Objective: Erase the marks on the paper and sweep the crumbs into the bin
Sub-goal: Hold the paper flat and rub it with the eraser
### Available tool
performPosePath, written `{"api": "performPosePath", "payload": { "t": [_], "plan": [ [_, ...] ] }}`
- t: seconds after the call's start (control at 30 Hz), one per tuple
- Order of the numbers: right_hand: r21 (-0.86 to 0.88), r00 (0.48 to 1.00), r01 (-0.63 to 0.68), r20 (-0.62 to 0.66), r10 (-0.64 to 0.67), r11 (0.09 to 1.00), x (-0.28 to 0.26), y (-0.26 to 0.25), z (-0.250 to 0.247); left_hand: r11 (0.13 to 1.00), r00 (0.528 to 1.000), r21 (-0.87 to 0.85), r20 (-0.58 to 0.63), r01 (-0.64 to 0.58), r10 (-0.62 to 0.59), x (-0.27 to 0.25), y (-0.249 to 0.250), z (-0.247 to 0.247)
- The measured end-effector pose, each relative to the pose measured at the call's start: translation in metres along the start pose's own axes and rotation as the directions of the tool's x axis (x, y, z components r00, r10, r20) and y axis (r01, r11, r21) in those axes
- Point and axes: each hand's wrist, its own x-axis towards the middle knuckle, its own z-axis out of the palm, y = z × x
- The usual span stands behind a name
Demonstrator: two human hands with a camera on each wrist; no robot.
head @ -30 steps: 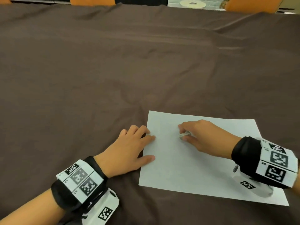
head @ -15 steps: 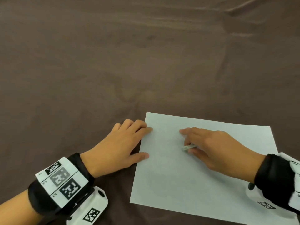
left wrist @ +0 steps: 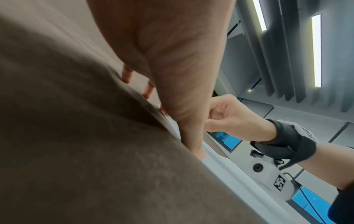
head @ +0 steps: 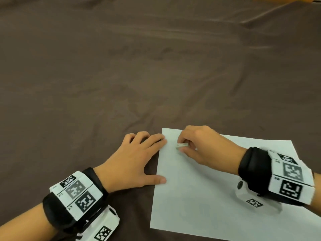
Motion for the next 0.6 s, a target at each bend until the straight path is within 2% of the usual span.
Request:
{"api": "performPosePath", "payload": {
  "t": [0.23,0.33,0.43,0.6],
  "plan": [
    [-0.093,0.998,0.054,0.044,-0.050,0.994,0.031,-0.012,0.001,0.996,0.997,0.079,-0.059,-0.036,0.041,0.004,0.000,0.000],
    [-0.167,0.994,0.093,0.075,-0.081,0.982,0.027,-0.013,0.005,0.997,0.999,0.077,-0.035,-0.022,0.025,0.005,-0.002,0.001],
    [-0.152,0.986,0.153,0.097,-0.139,0.976,0.016,-0.015,0.011,0.997,1.000,0.079,-0.018,-0.005,0.007,0.006,-0.003,0.001],
    [-0.144,0.999,0.026,-0.021,-0.029,0.989,0.027,-0.006,0.006,0.996,0.999,0.085,-0.034,-0.005,0.008,0.005,-0.004,0.002]
  ]
}}
